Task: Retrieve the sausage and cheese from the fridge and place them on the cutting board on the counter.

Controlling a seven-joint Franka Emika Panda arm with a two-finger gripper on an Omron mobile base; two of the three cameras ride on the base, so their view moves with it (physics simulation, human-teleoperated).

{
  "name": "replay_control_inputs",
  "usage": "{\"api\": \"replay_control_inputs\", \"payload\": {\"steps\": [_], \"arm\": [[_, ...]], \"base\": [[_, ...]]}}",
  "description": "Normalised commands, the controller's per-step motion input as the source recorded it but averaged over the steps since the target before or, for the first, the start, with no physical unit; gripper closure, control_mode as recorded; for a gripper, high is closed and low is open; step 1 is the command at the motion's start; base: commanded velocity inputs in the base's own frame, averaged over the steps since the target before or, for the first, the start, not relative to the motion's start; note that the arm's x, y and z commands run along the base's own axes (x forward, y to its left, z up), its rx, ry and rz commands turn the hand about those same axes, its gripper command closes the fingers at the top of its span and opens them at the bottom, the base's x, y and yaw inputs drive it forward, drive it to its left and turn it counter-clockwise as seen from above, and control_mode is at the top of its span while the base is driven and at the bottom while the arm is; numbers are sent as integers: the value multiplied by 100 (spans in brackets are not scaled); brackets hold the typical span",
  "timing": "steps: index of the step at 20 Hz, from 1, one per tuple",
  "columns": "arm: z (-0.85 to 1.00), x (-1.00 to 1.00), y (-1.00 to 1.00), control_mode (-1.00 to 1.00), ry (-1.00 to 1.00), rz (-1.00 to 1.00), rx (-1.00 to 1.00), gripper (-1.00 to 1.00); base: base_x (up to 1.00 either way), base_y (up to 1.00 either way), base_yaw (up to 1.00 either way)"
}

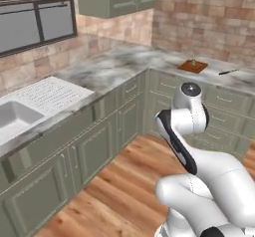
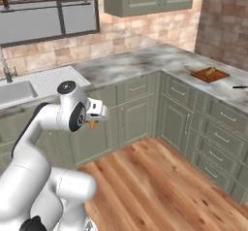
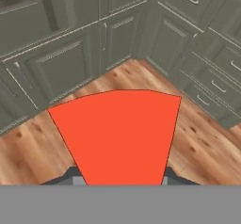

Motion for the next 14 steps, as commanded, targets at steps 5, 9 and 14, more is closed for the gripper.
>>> {"api": "replay_control_inputs", "payload": {"steps": [5, 9, 14], "arm": [[0, 0, 0, 100, 0, 0, 0, 100], [0, 0, 0, 100, 0, 0, 0, 100], [0, 0, 0, 100, 0, 0, 0, 100]], "base": [[71, 23, -36], [67, 24, -41], [66, 24, -42]]}}
